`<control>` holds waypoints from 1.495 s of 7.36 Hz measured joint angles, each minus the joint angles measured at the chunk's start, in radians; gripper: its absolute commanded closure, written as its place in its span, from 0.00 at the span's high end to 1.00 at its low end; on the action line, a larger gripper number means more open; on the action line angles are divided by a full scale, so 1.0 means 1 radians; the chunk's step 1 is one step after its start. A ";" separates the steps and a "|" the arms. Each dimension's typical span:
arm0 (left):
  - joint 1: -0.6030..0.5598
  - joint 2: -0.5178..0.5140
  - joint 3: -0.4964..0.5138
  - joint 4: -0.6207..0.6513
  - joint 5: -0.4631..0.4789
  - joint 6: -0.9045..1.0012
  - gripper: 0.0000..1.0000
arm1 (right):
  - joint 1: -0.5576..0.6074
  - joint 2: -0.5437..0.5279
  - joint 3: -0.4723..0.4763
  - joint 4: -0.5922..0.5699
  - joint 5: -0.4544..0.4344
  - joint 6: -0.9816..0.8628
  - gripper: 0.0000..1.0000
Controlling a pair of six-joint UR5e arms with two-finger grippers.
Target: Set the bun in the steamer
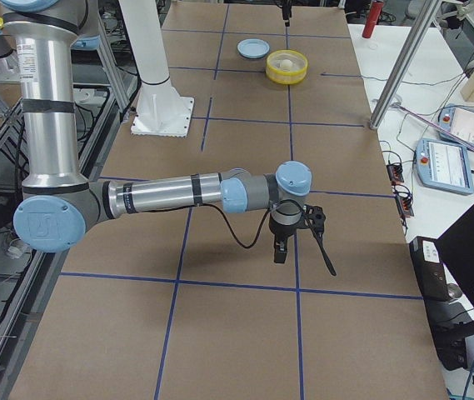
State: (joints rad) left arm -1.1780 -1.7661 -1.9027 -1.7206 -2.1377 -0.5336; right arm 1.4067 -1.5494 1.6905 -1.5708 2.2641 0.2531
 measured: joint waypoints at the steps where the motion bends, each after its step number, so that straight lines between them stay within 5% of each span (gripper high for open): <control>1: -0.106 0.044 0.031 -0.001 -0.059 0.126 1.00 | 0.000 0.000 0.000 0.000 0.000 0.000 1.00; 3: -0.312 0.145 0.174 -0.008 -0.188 0.431 1.00 | 0.000 0.000 0.000 0.000 0.000 0.000 1.00; 5: -0.389 0.219 0.295 -0.015 -0.214 0.602 1.00 | 0.000 0.000 0.000 0.000 0.000 0.000 1.00; 11: -0.402 0.246 0.330 -0.005 -0.211 0.596 1.00 | 0.000 0.000 0.000 0.000 0.000 0.000 1.00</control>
State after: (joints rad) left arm -1.5799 -1.5201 -1.5728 -1.7260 -2.3486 0.0624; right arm 1.4067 -1.5493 1.6904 -1.5708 2.2641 0.2531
